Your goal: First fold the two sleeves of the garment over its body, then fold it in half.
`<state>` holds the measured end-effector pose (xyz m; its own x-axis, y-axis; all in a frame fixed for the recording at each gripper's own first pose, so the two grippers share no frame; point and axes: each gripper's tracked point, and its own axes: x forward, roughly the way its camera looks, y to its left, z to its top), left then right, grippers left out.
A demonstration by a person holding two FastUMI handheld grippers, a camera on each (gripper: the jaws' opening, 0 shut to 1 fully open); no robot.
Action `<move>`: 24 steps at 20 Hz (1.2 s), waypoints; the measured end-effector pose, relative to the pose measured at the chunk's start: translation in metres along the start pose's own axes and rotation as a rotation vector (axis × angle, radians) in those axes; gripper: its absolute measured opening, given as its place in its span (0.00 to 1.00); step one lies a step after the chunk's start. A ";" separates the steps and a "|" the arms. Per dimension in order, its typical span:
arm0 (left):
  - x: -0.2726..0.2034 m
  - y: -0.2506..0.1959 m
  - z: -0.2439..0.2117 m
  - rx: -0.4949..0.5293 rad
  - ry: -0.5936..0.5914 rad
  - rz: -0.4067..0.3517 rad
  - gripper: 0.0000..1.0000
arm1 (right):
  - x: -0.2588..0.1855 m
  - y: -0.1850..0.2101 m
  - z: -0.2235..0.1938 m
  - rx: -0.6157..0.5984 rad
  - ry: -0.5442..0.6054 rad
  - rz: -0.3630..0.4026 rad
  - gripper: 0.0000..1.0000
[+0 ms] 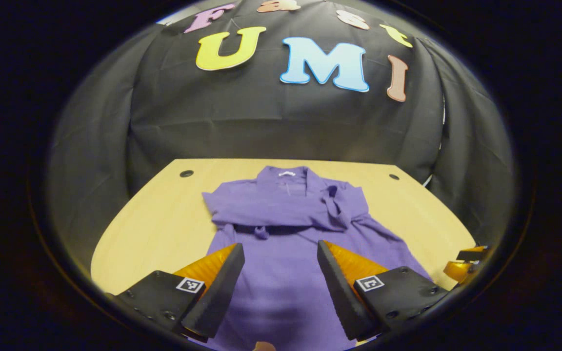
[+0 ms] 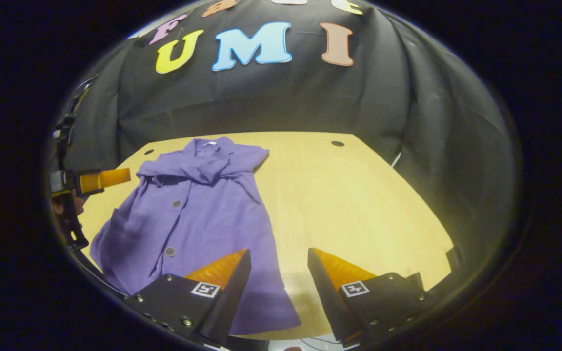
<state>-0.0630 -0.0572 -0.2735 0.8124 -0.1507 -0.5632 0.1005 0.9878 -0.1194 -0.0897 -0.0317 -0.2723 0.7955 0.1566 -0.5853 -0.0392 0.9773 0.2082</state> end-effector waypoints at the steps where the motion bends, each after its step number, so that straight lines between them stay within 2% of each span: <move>1: -0.010 0.007 -0.013 0.008 0.009 -0.004 0.96 | 0.000 0.002 -0.008 0.000 0.014 -0.002 0.75; 6: -0.046 0.038 -0.066 0.003 0.059 -0.010 0.96 | -0.002 0.008 -0.035 0.037 0.061 -0.004 0.75; 10: -0.070 0.068 -0.087 -0.014 0.049 -0.004 0.96 | -0.002 0.012 -0.049 0.073 0.089 -0.009 0.75; 13: -0.080 0.087 -0.113 -0.032 0.090 0.005 0.97 | -0.004 0.012 -0.057 0.093 0.107 -0.014 0.75; 20: -0.087 0.097 -0.162 -0.048 0.171 -0.006 0.96 | 0.000 0.017 -0.066 0.113 0.122 -0.015 0.76; 24: -0.086 0.094 -0.172 0.003 0.178 0.000 0.98 | 0.004 0.020 -0.077 0.099 0.142 -0.023 0.75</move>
<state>-0.2222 0.0415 -0.3763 0.6977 -0.1548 -0.6995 0.1023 0.9879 -0.1166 -0.1342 -0.0005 -0.3308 0.7016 0.1600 -0.6944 0.0434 0.9631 0.2658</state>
